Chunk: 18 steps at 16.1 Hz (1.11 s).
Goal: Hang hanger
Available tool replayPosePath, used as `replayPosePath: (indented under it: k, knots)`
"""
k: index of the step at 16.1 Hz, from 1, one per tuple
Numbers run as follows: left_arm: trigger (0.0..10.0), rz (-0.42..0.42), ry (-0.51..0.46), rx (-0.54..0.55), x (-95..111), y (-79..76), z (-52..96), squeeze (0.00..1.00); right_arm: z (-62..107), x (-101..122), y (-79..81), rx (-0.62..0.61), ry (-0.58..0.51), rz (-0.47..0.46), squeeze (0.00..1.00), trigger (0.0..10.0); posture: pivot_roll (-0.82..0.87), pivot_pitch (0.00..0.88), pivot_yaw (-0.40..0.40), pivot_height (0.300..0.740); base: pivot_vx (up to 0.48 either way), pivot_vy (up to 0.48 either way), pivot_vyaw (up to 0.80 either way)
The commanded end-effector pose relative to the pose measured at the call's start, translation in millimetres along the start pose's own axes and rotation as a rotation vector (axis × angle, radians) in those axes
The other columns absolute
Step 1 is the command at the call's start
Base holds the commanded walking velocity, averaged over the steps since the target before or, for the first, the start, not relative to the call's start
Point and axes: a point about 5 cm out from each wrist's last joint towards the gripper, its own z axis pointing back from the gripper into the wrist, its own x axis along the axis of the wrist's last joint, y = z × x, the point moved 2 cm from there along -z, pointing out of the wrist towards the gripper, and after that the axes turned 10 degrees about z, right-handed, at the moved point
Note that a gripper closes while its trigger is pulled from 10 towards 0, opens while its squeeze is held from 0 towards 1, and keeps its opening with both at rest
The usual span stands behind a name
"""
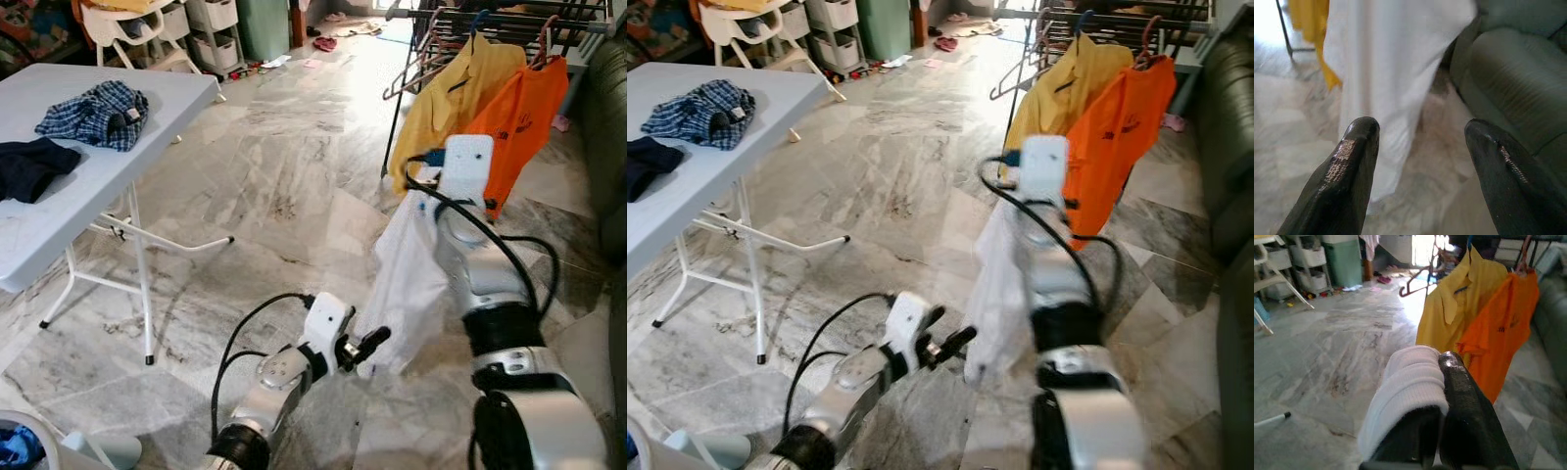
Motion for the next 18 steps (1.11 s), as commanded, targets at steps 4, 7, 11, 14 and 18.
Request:
replayPosePath:
  k: [4, 7, 11, 14, 18]
  knots:
    - [10.0, 0.036, -0.029, 0.073, -4, -1.1, -2.4, 0.00, -1.4, 26, 11.2, -0.034, 0.012, -0.128, 0.00, 0.0, -0.20, 0.071, 0.023, 0.740, 0.000, 0.000, 0.00]
    - [10.0, 0.023, -0.065, 0.140, 5, 4.1, -7.2, 0.00, 3.3, 39, 17.2, -0.047, 0.048, -0.196, 0.00, 0.0, -0.21, 0.069, 0.025, 0.740, 0.000, 0.000, 0.00]
    - [10.0, 0.032, -0.072, 0.145, 13, -1.6, -19.4, 0.00, 11.9, 63, 31.2, 0.012, 0.055, -0.270, 0.00, 0.0, -0.24, 0.066, 0.027, 0.740, 0.000, 0.000, 0.00]
    - [10.0, -0.038, -0.061, 0.153, 16, -5.7, -24.9, 0.00, 17.5, 74, 36.9, 0.067, 0.048, -0.288, 0.00, 0.0, -0.26, 0.067, 0.026, 0.740, 0.000, 0.000, 0.00]
    - [10.0, -0.145, -0.131, 0.244, 33, 12.4, -20.5, 0.00, 31.5, 85, 34.5, 0.153, 0.055, -0.297, 0.00, 0.0, -0.28, 0.067, 0.028, 0.740, 0.000, 0.000, 0.00]
